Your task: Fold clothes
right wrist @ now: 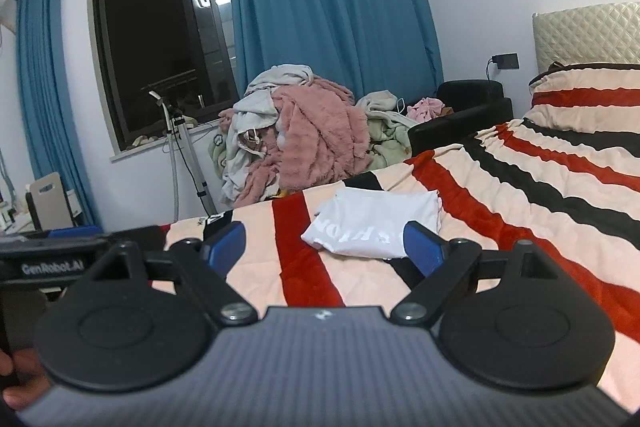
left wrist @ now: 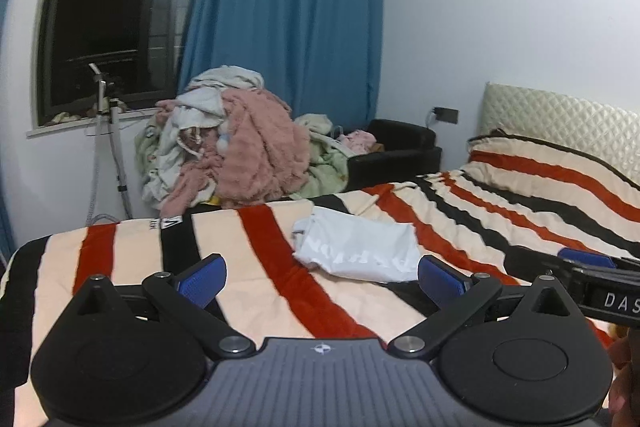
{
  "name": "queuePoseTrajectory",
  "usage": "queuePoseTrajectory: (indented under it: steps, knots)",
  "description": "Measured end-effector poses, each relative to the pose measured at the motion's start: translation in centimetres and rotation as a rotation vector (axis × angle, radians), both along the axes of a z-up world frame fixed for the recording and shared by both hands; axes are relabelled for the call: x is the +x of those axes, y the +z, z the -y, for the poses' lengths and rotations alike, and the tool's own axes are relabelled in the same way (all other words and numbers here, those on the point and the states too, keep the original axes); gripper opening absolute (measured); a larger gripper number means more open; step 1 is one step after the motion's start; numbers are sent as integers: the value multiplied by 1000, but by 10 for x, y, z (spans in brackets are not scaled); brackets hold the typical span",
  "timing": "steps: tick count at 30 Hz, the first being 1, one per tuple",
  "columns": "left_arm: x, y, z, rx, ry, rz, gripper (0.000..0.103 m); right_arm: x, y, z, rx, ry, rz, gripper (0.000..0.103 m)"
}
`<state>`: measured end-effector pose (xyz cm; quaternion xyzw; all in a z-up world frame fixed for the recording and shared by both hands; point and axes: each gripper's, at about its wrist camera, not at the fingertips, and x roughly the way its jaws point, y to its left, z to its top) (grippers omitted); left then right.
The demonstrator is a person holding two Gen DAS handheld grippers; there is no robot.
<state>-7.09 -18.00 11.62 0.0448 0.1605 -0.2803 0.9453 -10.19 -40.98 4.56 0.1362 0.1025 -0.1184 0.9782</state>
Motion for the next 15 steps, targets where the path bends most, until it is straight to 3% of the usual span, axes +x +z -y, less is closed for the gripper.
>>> queuePoseTrajectory:
  steps: [15]
  knots:
    - [13,-27,-38,-57,36,-8,103,23,-45,-24,-82,-31,-5,87]
